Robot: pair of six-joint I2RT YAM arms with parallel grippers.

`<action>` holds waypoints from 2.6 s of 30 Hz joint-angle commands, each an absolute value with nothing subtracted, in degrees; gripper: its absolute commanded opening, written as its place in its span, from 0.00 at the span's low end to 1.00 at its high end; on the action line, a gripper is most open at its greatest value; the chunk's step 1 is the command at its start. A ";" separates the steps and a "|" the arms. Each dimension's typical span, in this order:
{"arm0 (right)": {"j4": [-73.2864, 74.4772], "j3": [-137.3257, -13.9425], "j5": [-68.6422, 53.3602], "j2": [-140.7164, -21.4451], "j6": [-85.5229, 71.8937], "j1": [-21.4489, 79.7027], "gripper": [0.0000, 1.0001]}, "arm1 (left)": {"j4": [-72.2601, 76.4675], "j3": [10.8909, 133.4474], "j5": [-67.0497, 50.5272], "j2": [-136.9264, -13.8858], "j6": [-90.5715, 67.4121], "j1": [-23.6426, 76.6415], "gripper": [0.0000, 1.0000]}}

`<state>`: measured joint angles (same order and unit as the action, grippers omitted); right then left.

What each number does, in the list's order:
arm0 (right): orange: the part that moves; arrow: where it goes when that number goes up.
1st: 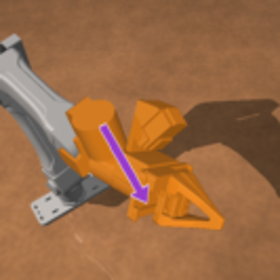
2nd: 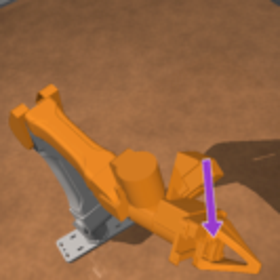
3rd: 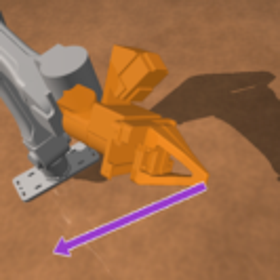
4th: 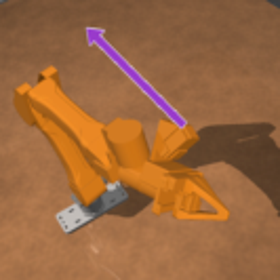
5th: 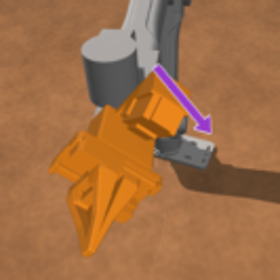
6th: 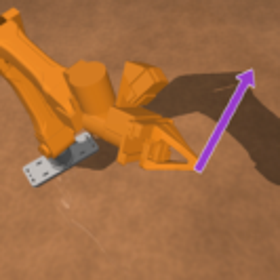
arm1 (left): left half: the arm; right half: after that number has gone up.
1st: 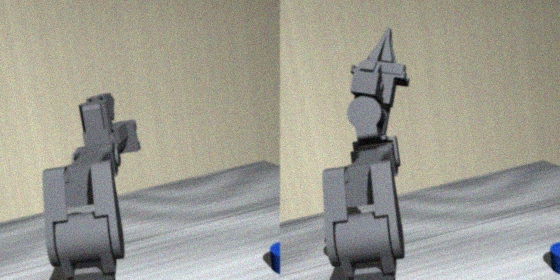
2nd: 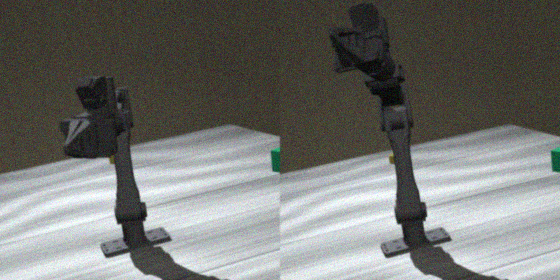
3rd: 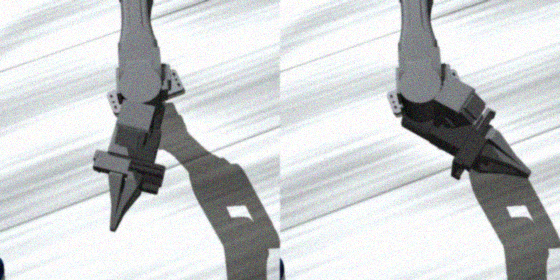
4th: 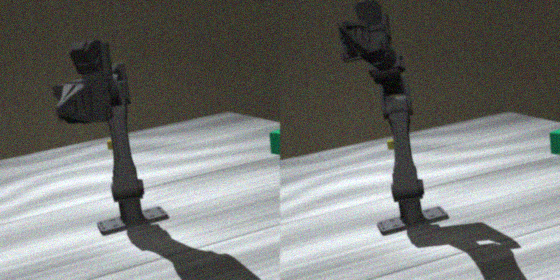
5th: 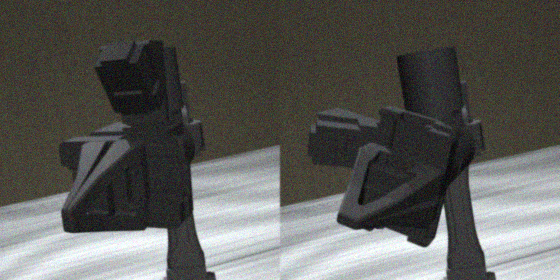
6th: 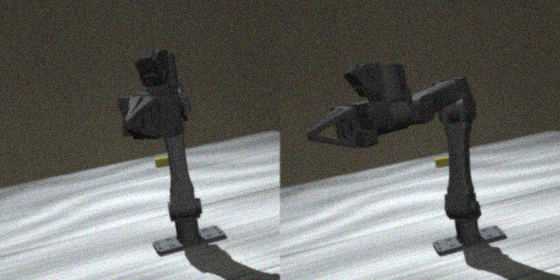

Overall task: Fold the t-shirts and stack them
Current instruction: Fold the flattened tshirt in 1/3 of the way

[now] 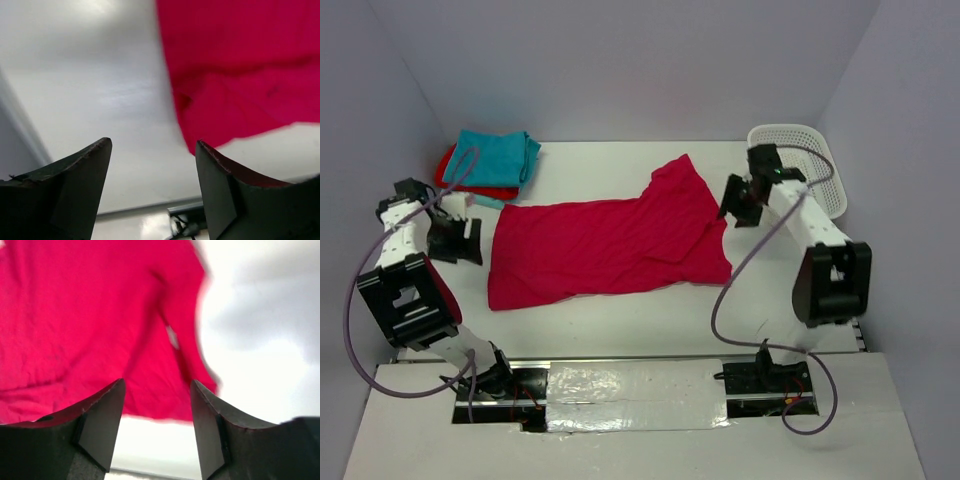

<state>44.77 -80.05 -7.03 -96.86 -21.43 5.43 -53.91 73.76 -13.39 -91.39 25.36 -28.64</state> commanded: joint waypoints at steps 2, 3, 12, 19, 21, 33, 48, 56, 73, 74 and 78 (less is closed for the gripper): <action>44.04 -63.05 -12.56 -87.21 -24.69 3.08 0.61 | -61.10 61.72 -14.77 -92.10 24.79 -25.58 0.83; 42.64 -60.23 -12.83 -86.32 -25.22 2.90 0.62 | -60.48 60.48 -14.85 -92.54 24.79 -25.40 0.87; 31.91 -47.81 -16.87 -88.15 -28.39 1.85 0.64 | -54.94 59.33 -12.92 -97.29 24.08 -22.77 0.89; 29.27 -47.55 -17.05 -90.26 -28.83 1.32 0.56 | -53.44 60.47 -15.64 -102.21 23.56 -21.97 0.30; 28.83 -47.29 -17.93 -90.96 -29.35 0.53 0.30 | -53.35 60.56 -16.79 -102.83 23.29 -21.80 0.00; 42.36 -35.96 -15.73 -68.48 -35.06 -5.19 0.00 | -56.06 67.40 -0.26 -100.99 34.71 -28.74 0.00; 50.35 -32.06 -14.25 -59.68 -35.16 -3.78 0.74 | -56.87 67.20 16.41 -101.59 36.13 -27.07 0.56; 46.50 -63.41 -18.86 -76.41 -22.25 -4.22 0.40 | -55.20 108.28 4.26 -97.14 33.54 -4.90 0.40; 36.48 -66.10 -23.56 -99.66 -16.44 -0.62 0.50 | -31.82 87.72 -21.89 -108.89 40.51 55.46 0.57; 36.21 -65.83 -23.55 -100.19 -16.44 -0.53 0.50 | -31.82 87.37 -21.62 -109.77 40.26 55.98 0.56; 35.51 -64.69 -21.89 -102.30 -16.87 1.39 0.50 | -30.06 83.77 -22.32 -110.57 39.37 56.86 0.56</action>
<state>37.63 -65.84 -23.73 -100.60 -17.47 -0.69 -32.23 84.77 -18.74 -110.54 40.25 55.81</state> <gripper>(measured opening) 0.495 0.564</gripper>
